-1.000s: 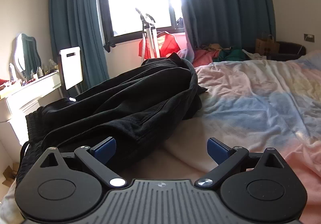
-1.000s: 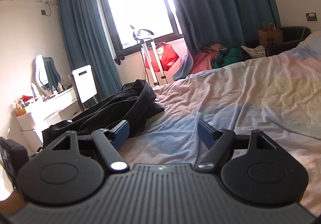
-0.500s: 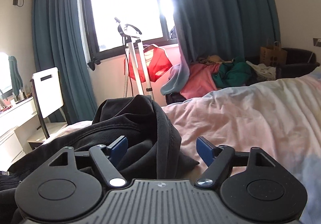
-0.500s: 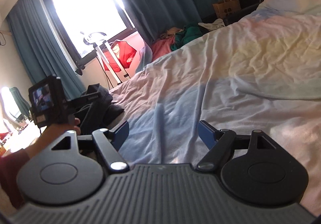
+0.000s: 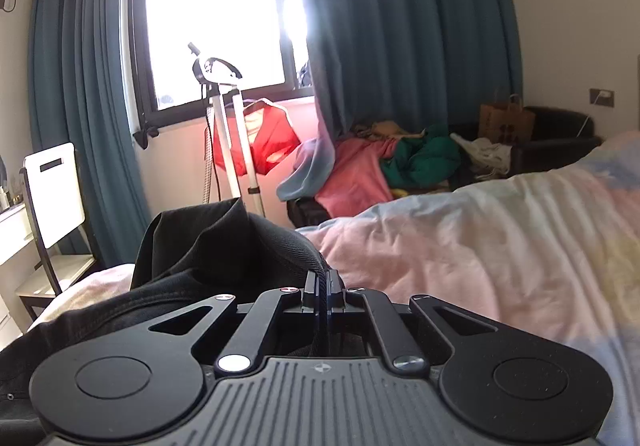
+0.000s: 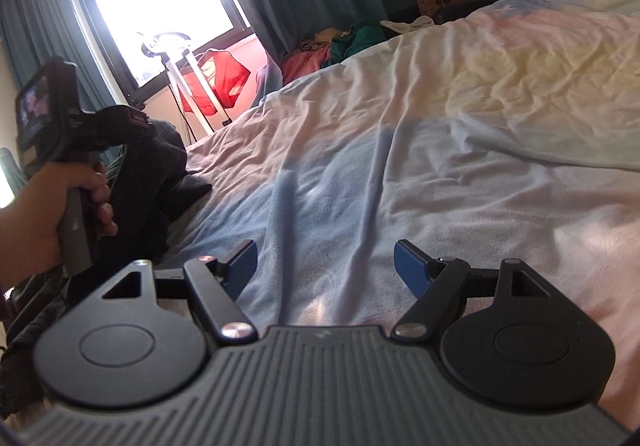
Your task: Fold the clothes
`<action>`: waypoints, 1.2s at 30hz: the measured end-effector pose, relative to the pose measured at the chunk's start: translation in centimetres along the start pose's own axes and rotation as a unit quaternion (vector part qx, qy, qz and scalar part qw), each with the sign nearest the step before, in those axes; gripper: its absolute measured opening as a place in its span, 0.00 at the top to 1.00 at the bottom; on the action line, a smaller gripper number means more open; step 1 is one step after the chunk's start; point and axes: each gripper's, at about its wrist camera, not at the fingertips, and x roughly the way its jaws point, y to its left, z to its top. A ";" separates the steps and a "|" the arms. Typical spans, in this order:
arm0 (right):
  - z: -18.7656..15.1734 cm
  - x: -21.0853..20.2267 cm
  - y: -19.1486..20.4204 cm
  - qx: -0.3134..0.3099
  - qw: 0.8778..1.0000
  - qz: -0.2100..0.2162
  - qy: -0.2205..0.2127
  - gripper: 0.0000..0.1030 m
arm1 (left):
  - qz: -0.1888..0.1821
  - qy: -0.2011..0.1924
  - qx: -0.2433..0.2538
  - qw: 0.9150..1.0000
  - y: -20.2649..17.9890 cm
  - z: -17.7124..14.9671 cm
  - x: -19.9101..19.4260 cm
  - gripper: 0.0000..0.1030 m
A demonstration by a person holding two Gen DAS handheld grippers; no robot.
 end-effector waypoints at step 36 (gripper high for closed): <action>1.4 -2.0 7.4 -0.021 0.967 0.235 0.092 0.31 | -0.118 0.077 -0.151 0.978 2.9 -18.9 -24.1 0.98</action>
